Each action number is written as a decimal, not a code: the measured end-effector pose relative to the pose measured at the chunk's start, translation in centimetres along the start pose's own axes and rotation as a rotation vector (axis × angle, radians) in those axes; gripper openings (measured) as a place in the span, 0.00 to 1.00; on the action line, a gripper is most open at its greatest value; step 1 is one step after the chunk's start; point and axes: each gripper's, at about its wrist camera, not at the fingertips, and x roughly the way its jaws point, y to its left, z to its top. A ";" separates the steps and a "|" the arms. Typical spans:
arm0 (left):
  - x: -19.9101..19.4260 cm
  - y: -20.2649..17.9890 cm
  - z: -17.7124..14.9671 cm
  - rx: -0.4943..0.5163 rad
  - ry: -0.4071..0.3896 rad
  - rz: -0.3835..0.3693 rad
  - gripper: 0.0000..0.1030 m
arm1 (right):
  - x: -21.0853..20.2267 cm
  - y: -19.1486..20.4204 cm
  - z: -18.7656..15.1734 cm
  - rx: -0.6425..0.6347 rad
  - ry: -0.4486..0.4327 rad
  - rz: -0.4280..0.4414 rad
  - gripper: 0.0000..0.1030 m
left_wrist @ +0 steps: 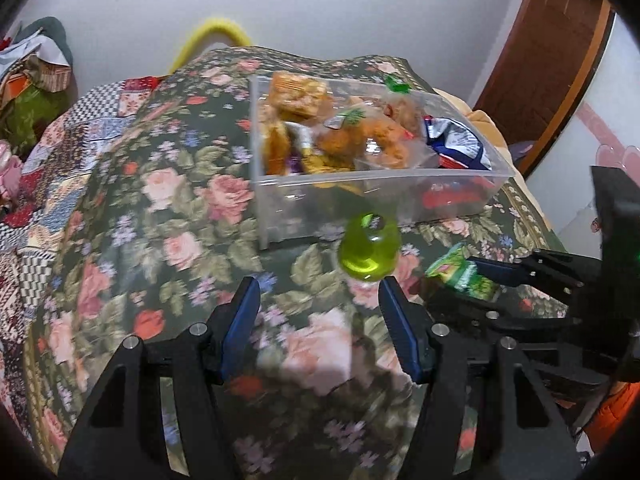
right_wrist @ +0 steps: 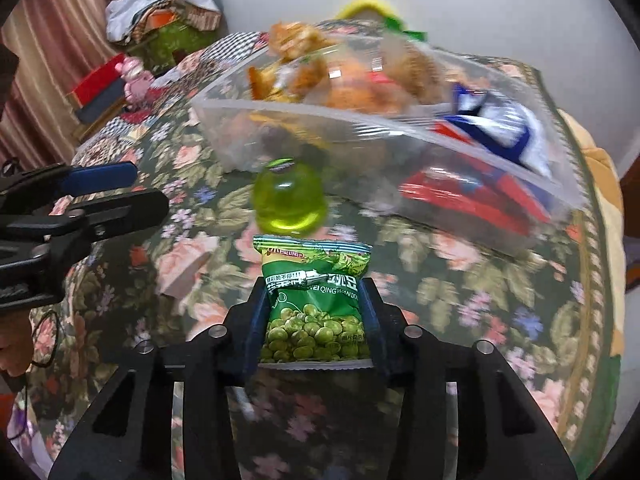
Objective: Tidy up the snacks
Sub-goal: 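Grasp the green bottle with the left tool while the right tool grasps the green pea bag, then lower the bottle and pea bag into the box and open both tools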
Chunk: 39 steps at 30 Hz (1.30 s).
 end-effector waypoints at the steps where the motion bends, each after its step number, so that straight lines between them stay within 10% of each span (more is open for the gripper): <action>1: 0.6 -0.4 0.3 0.002 0.003 -0.004 0.60 | -0.4 -0.7 -0.1 0.012 -0.008 -0.005 0.39; 18: 7.3 -3.2 2.7 0.010 0.047 -0.029 0.45 | -2.5 -5.0 -0.8 0.150 -0.074 0.000 0.39; 39: -1.7 -2.7 3.2 0.032 -0.126 -0.029 0.44 | -5.2 -5.8 2.2 0.175 -0.181 -0.012 0.39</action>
